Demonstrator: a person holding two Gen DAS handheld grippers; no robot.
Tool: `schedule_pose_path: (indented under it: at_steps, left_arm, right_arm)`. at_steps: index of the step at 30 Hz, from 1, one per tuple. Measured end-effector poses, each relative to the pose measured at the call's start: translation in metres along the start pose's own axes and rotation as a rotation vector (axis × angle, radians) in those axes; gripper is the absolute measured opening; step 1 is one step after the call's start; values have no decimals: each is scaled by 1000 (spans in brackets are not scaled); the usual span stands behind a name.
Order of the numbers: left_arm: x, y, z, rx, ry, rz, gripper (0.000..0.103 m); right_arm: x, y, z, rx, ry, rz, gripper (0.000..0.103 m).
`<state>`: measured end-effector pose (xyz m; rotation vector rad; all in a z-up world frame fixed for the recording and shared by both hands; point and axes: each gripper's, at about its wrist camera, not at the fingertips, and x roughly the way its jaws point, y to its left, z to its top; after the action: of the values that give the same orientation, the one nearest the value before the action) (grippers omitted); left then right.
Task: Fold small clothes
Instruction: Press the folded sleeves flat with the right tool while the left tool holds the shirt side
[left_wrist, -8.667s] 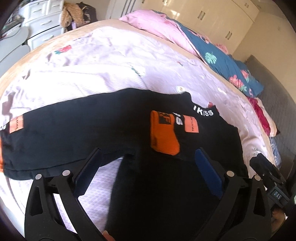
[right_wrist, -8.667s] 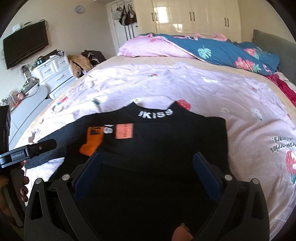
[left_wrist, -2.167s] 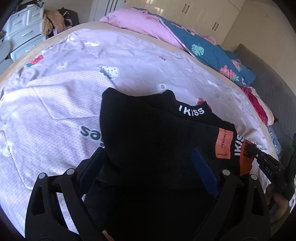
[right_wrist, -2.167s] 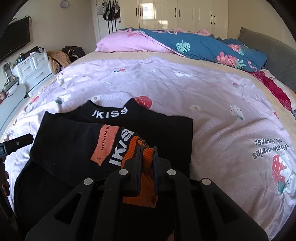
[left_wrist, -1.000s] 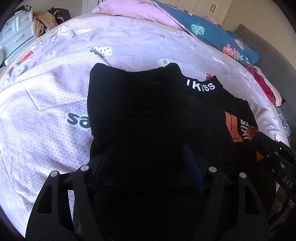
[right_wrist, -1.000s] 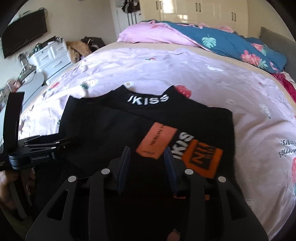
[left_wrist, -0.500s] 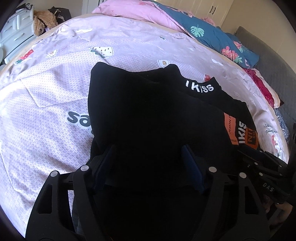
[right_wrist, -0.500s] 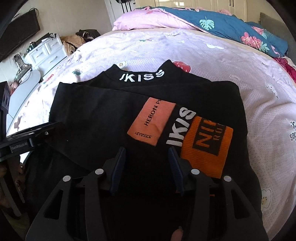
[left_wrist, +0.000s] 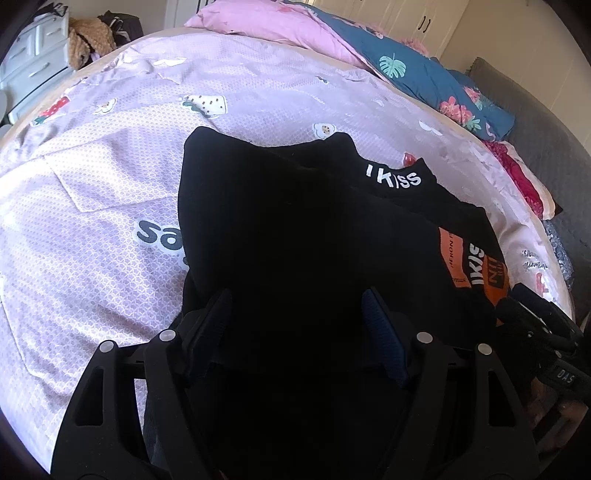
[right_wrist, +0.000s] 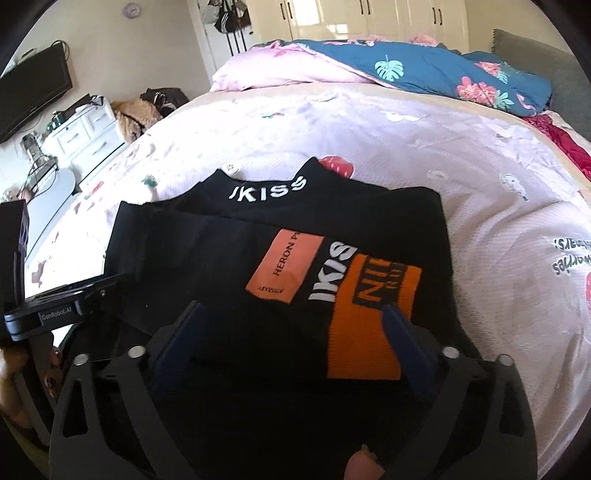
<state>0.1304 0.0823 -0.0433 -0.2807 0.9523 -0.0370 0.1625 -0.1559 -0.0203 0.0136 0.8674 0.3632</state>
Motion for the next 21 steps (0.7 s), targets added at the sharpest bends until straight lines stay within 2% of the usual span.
schedule_pose_path:
  at_steps: [2, 5, 10, 21]
  left_arm:
    - [-3, 0, 0, -5, -1, -9, 68]
    - [-9, 0, 1, -11, -10, -20, 81]
    - [-18, -3, 3, -13, -30, -15, 92]
    - [-33, -8, 8, -1, -71, -1, 94]
  right_arm:
    - [-2, 0, 1, -5, -6, -10, 98]
    - [-6, -2, 2, -9, -26, -28, 99]
    - [-12, -2, 3, -17, -41, -37, 99]
    - [-28, -3, 8, -14, -95, -53, 99]
